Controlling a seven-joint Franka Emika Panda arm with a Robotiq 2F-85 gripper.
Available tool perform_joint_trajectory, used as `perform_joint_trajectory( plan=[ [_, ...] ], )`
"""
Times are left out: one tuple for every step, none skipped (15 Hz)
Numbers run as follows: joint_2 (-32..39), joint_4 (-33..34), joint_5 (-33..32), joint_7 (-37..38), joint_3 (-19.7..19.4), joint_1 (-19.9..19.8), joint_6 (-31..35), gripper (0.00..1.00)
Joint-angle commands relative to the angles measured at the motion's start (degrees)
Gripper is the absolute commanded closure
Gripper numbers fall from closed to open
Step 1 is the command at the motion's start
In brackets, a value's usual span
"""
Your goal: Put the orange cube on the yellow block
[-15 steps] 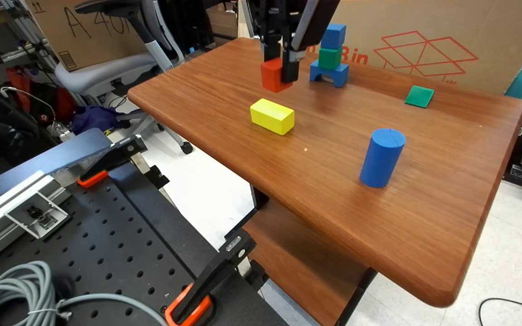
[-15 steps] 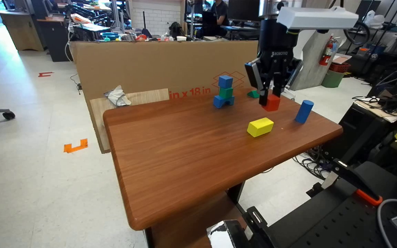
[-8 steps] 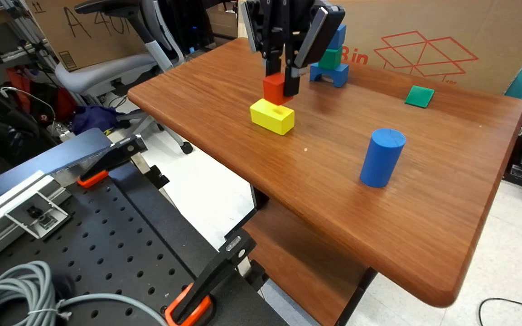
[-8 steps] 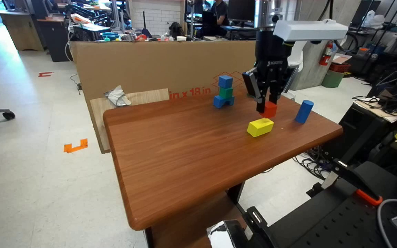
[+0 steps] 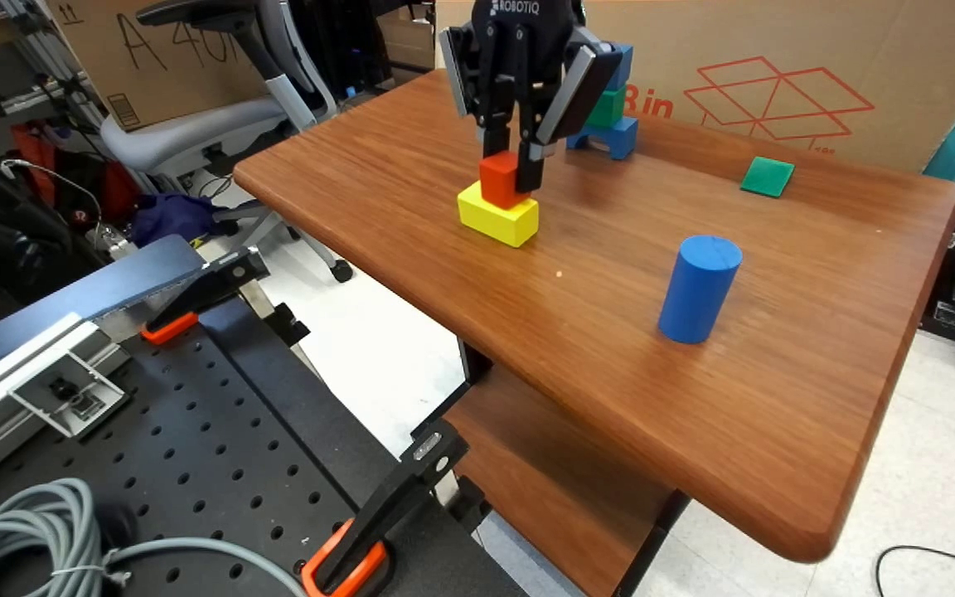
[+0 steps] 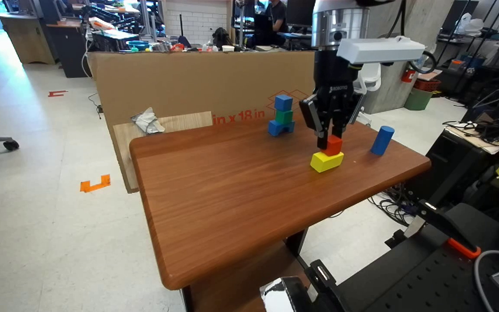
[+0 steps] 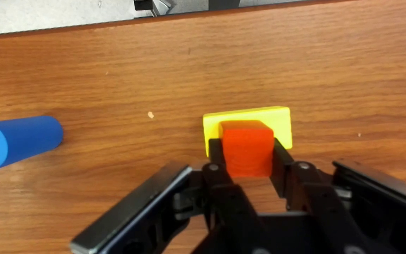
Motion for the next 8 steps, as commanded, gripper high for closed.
perform_joint_trajectory(
  plan=[
    [1.3,1.9,-0.5,-1.1,0.5,0.1,-1.5,0.92],
    [1.3,1.9,-0.6,-1.1,0.5,0.1,-1.4,0.92],
    [1.3,1.8,-0.6,-1.1,0.5,0.2,-1.4,0.92],
    [1.2,1.7,-0.6,-1.2,0.5,0.2,-1.3,0.92],
    [1.0,1.4,-0.8,-1.3,0.5,0.3,-1.2,0.77],
    [0.7,1.1,-0.7,-1.2,0.5,0.3,-1.1,0.42],
    [0.5,0.9,-0.6,-1.3,0.6,0.3,-1.0,0.41],
    [0.2,0.7,-0.5,-1.2,0.7,0.4,-1.3,0.34]
  ],
)
